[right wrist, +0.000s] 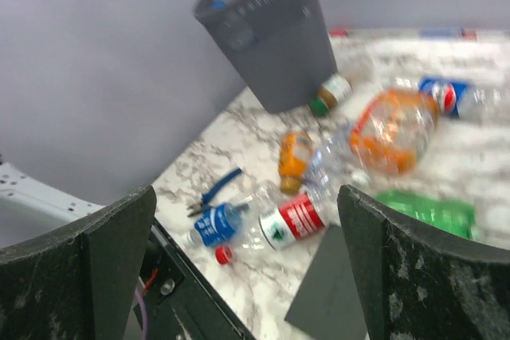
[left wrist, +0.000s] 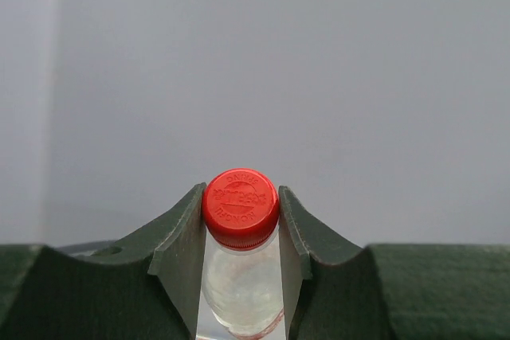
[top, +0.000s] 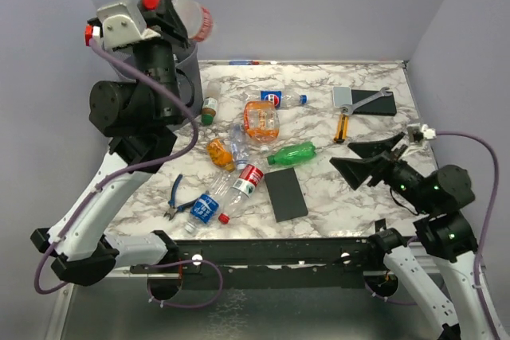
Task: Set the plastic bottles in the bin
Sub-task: Place the plastic bottle in the trash bin.
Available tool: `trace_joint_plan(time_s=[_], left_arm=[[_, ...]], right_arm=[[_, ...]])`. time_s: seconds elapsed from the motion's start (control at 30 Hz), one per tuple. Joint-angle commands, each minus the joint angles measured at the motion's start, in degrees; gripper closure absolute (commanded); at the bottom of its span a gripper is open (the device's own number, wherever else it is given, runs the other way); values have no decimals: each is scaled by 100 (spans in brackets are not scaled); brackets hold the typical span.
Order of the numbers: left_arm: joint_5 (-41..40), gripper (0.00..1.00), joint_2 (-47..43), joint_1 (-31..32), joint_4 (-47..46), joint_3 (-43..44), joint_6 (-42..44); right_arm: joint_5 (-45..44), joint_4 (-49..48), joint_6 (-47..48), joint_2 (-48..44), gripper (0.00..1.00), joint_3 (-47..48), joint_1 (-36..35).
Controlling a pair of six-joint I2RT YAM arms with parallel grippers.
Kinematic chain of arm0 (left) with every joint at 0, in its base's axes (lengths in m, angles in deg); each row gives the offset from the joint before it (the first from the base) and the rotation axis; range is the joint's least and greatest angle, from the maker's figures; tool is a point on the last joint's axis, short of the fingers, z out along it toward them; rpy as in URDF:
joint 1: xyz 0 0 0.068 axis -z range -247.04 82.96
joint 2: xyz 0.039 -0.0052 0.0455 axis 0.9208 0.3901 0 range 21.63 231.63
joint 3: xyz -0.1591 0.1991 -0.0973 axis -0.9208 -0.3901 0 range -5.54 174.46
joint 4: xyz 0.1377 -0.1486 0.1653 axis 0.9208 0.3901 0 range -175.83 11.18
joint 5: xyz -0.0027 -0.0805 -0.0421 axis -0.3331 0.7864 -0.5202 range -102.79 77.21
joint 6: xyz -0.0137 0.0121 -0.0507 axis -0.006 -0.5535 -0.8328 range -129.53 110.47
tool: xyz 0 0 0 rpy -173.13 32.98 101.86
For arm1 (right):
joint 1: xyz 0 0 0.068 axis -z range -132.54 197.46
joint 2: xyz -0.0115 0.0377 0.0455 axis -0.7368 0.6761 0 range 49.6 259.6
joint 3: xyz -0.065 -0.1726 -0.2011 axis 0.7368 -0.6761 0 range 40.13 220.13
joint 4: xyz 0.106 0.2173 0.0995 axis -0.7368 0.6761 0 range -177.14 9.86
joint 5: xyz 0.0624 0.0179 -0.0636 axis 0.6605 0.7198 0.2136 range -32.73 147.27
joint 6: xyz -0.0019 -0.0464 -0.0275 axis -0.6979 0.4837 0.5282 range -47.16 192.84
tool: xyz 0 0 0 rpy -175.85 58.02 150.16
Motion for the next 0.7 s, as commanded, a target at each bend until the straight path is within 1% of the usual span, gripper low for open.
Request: trace_joint_plan(time_s=[0.0, 0.07, 0.17, 0.23, 0.33, 0.5, 0.67], left_arm=[[-1314, 100, 636, -1037, -892, 35, 1251], [-1090, 100, 841, -1561, -902, 55, 869], [-962, 100, 1222, -2011, -1413, -88, 930], [-1012, 100, 1583, -2282, -1575, -87, 944], [-1081, 100, 1938, -2672, -1588, -114, 546], [-1053, 100, 2491, -3038, -1486, -33, 167], [-870, 100, 3111, -3306, -1071, 304, -33]], right_arm=[[-668, 178, -616, -214, 0, -925, -30], [-707, 112, -829, -310, 0, -1198, -28], [-642, 76, -1004, -455, 0, -1452, -31], [-676, 174, -1039, -583, 0, -1533, -30], [-778, 396, -1029, -711, 0, -1602, -68], [-868, 543, -1046, -841, 0, -1758, -139], [-944, 531, -1030, -852, 0, -1852, -201]])
